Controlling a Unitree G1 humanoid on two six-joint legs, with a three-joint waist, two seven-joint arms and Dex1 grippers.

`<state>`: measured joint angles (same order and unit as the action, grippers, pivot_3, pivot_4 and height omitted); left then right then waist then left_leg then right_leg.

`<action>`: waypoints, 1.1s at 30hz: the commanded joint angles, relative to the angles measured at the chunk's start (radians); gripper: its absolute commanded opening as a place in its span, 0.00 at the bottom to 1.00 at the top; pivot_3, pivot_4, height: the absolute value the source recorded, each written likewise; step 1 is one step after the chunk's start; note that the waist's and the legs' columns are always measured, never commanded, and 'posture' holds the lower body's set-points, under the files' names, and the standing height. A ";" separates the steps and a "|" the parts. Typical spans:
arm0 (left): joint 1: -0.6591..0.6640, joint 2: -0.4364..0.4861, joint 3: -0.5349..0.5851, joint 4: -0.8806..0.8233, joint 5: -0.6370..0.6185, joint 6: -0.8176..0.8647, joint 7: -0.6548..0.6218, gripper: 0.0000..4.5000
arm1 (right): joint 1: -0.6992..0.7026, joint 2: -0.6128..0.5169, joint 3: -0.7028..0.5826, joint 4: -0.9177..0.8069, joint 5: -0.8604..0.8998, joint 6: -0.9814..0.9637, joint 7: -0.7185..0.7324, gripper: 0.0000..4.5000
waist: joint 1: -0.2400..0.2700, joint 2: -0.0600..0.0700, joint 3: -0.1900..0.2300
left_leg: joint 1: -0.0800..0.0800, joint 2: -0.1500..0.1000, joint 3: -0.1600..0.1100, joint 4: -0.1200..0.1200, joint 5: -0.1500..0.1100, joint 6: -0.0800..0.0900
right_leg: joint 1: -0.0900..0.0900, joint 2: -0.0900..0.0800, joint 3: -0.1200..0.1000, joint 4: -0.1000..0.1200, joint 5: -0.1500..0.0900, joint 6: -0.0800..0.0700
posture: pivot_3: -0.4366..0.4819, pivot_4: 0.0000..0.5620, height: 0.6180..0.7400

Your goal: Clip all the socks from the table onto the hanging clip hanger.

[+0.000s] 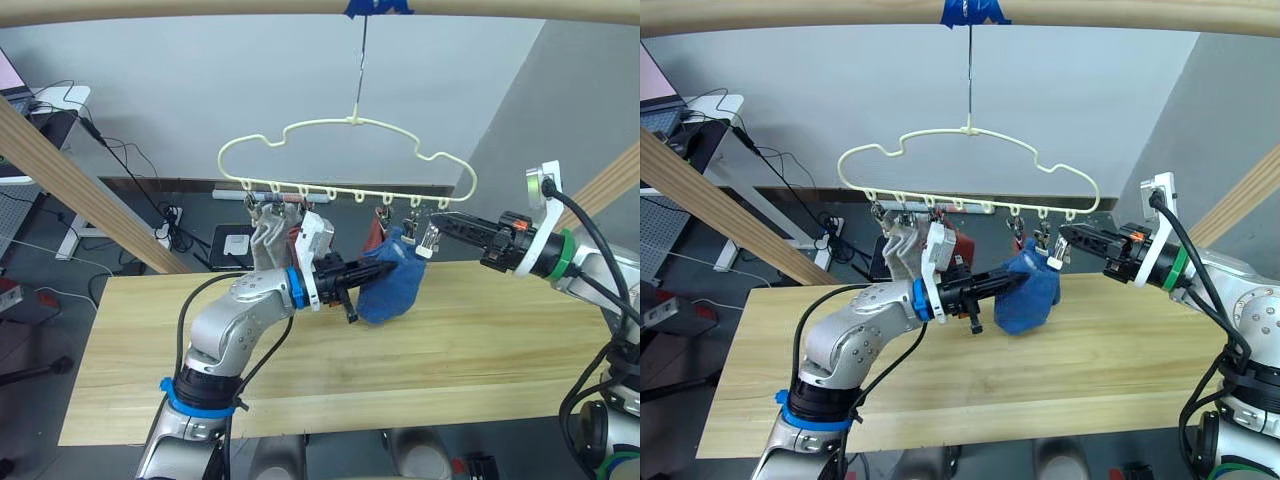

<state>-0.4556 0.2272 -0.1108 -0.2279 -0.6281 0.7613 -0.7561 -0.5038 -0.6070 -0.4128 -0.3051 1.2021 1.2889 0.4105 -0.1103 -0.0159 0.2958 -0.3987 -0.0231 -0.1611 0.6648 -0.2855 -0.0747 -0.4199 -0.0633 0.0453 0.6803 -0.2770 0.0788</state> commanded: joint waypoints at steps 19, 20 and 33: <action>-0.082 -0.054 0.105 -0.010 -0.251 0.191 0.080 0.01 | 0.046 -0.058 0.007 -0.011 0.199 -0.062 -0.123 0.00 | -0.004 0.000 0.000 | 0.000 0.000 0.001 0.000 0.000 0.000 | 0.000 0.000 0.000 0.000 0.000 0.000 | 0.23 0.50 1.00; -0.082 -0.052 0.104 -0.012 -0.253 0.192 0.080 0.01 | 0.046 -0.059 0.008 -0.007 0.209 -0.064 -0.126 0.05 | -0.004 0.000 0.000 | 0.000 0.000 0.000 0.000 0.000 0.000 | 0.000 0.000 0.000 0.000 0.000 0.000 | 0.23 0.51 1.00; -0.083 -0.049 0.110 -0.016 -0.271 0.200 0.097 0.00 | 0.054 -0.083 0.027 0.007 0.238 -0.096 -0.146 1.00 | -0.005 0.000 0.000 | 0.000 0.000 0.001 0.000 0.000 0.000 | 0.000 0.000 0.000 0.000 0.000 0.000 | 0.23 0.52 1.00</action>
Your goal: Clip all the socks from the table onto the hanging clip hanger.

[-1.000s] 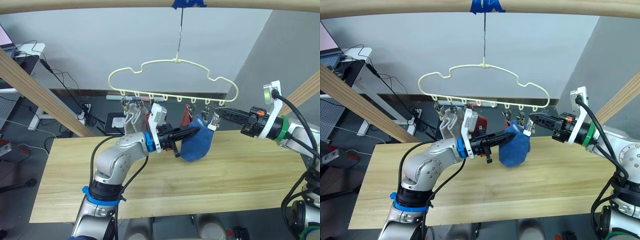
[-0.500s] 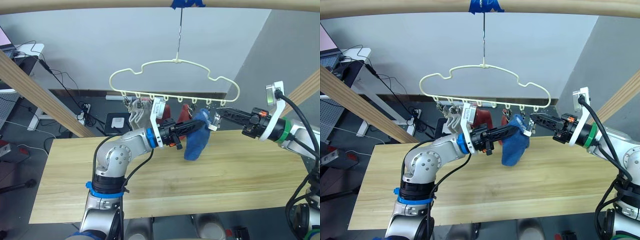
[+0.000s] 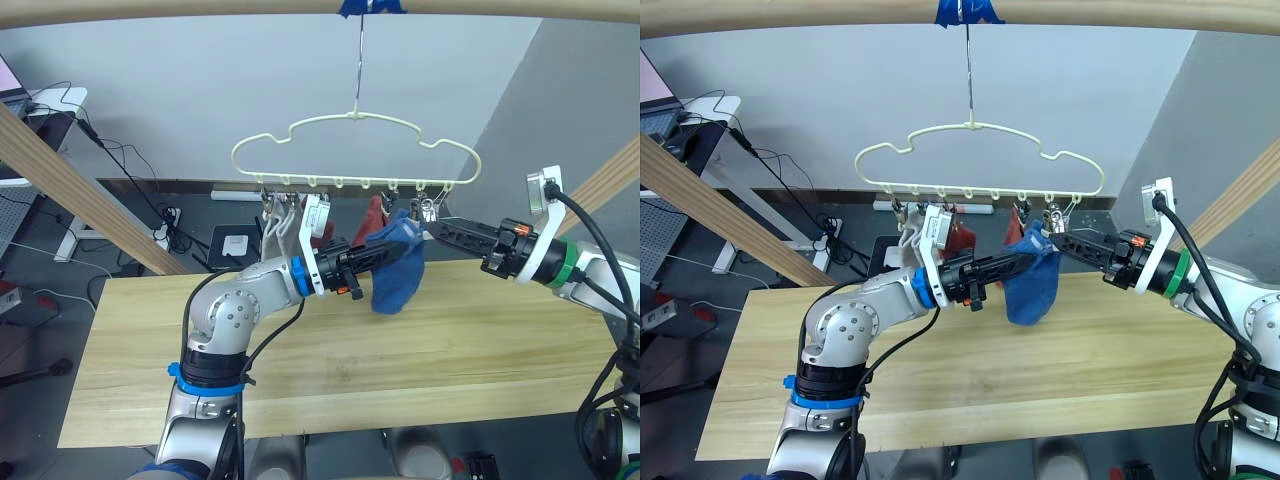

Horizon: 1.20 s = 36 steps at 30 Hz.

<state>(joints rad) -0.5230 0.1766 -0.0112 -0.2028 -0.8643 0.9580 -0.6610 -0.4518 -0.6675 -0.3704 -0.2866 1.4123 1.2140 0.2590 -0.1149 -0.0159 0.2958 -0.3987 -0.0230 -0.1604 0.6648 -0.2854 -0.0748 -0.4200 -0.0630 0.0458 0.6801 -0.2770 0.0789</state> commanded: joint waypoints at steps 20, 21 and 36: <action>0.081 0.167 -0.034 -0.075 0.167 -0.202 -0.080 0.59 | 0.285 -0.146 -0.021 -0.216 -0.193 -0.180 0.143 1.00 | -0.017 0.000 0.000 | 0.001 0.001 0.001 0.000 0.000 0.000 | 0.000 0.001 0.001 0.001 0.000 0.000 | 0.23 0.51 1.00; 0.101 0.196 -0.028 -0.091 0.172 -0.208 -0.085 0.66 | 0.295 -0.146 -0.011 -0.222 -0.215 -0.194 0.156 1.00 | -0.018 0.000 0.000 | 0.002 0.002 0.001 -0.001 0.000 0.000 | 0.000 0.002 0.001 0.001 0.000 0.000 | 0.24 0.51 1.00; 0.789 0.500 0.364 -0.174 0.526 -0.485 0.089 0.99 | 0.492 -0.066 0.267 -0.142 -0.949 -0.814 0.314 1.00 | 0.038 -0.003 -0.005 | 0.002 0.002 0.000 -0.002 0.001 -0.001 | 0.000 0.002 0.002 -0.001 0.000 0.000 | 0.44 0.39 1.00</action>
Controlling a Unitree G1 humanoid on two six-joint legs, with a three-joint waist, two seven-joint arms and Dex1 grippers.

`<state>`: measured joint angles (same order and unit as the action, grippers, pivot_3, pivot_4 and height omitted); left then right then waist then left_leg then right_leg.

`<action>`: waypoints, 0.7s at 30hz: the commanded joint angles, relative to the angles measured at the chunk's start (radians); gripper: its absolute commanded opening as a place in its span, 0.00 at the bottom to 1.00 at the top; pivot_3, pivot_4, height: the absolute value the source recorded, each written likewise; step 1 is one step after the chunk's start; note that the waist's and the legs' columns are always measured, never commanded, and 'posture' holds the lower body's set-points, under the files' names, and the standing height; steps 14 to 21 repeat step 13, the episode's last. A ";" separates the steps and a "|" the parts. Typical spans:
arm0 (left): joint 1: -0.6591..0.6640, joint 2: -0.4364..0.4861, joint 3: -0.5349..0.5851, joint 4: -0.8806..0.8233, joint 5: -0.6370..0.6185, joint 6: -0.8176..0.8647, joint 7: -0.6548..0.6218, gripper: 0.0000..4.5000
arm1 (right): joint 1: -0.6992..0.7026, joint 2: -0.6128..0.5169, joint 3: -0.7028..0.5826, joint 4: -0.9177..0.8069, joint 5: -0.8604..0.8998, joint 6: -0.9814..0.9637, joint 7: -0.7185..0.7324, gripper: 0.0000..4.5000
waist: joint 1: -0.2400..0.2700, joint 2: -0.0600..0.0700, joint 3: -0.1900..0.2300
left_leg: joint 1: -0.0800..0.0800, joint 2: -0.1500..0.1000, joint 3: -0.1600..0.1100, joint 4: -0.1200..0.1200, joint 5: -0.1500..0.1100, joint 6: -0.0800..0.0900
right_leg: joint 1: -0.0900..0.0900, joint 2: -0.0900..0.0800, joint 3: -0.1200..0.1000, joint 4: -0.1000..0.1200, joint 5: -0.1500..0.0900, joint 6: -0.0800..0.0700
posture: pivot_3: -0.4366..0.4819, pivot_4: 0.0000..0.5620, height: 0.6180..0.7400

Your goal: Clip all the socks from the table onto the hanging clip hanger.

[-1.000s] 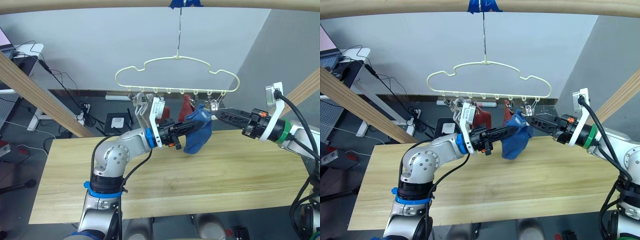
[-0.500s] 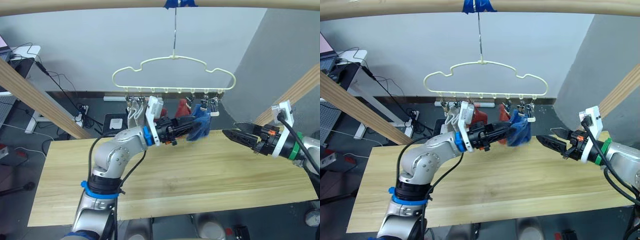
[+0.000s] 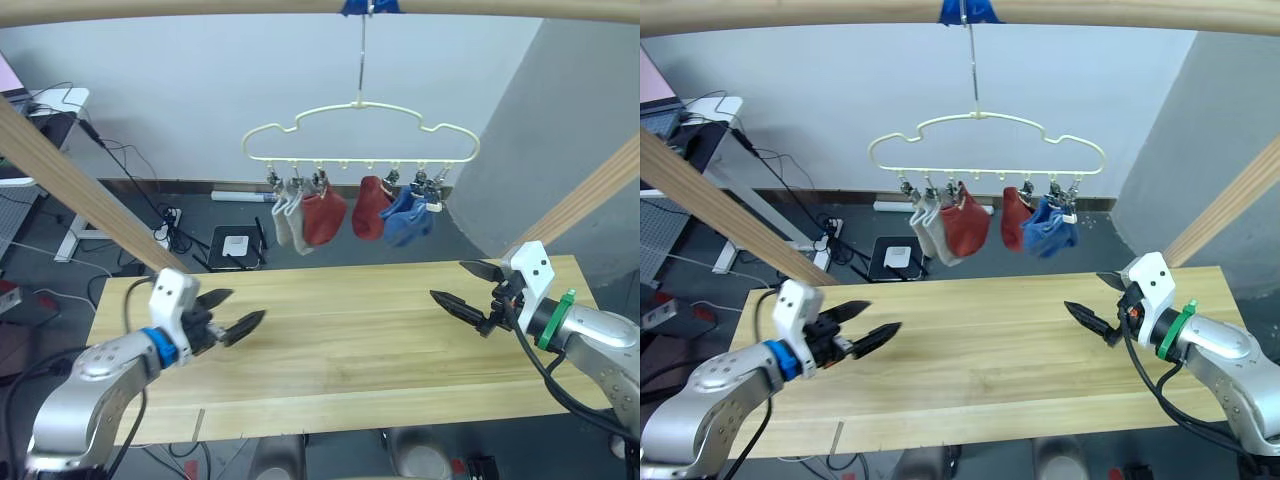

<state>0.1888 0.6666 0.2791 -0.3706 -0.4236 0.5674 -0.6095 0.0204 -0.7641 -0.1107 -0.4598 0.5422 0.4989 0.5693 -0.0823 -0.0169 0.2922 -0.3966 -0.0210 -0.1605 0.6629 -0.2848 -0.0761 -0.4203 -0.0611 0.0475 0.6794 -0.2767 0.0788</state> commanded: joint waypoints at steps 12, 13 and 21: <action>0.128 -0.047 0.086 0.014 0.102 -0.216 0.013 0.99 | 0.078 0.140 -0.028 0.153 -0.196 -0.187 -0.029 1.00 | 0.060 -0.004 -0.046 | 0.001 0.000 -0.001 -0.001 0.003 -0.005 | 0.001 -0.001 -0.002 -0.001 0.001 -0.002 | 0.50 0.30 1.00; 0.126 -0.036 0.077 0.017 0.115 -0.218 0.007 0.99 | 0.087 0.142 -0.031 0.154 -0.203 -0.195 -0.026 1.00 | 0.060 -0.004 -0.046 | 0.001 0.000 -0.001 -0.001 0.003 -0.006 | 0.001 -0.001 -0.002 0.000 0.002 -0.002 | 0.49 0.28 1.00; 0.126 -0.036 0.077 0.017 0.115 -0.218 0.007 0.99 | 0.087 0.142 -0.031 0.154 -0.203 -0.195 -0.026 1.00 | 0.060 -0.004 -0.046 | 0.001 0.000 -0.001 -0.001 0.003 -0.006 | 0.001 -0.001 -0.002 0.000 0.002 -0.002 | 0.49 0.28 1.00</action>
